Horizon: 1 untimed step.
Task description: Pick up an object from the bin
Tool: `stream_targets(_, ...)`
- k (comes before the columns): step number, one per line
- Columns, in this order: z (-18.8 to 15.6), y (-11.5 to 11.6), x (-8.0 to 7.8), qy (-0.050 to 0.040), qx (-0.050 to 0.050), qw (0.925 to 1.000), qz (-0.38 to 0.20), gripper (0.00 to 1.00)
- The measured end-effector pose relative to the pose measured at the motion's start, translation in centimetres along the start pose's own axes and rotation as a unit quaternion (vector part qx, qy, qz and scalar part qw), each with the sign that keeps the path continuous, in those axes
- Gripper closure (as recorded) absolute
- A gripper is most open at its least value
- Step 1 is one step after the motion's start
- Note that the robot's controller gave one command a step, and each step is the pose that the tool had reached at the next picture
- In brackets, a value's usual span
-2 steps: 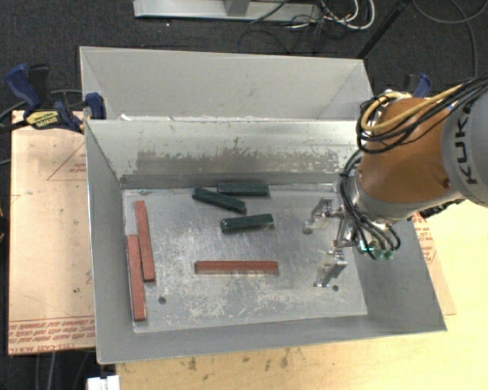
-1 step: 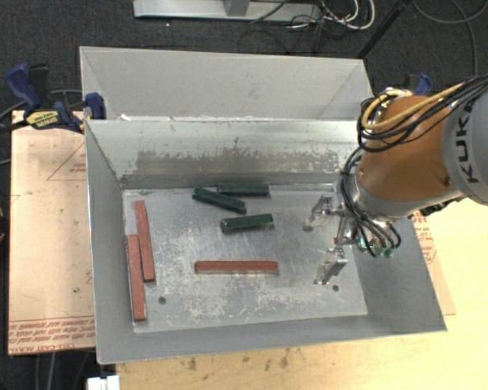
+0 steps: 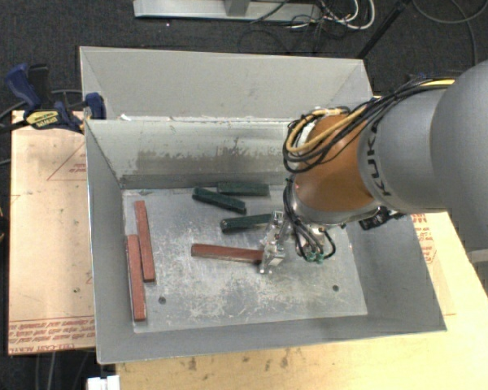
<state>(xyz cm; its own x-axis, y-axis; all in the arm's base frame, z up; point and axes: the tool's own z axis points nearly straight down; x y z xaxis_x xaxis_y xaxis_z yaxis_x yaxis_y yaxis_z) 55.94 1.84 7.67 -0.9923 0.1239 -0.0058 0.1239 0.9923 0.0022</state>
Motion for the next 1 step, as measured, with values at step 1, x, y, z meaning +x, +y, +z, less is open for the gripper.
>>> stream_targets(1, 0.00, 0.00, 0.00, 0.0000, 0.000, 1.0000, 0.000, 1.00)
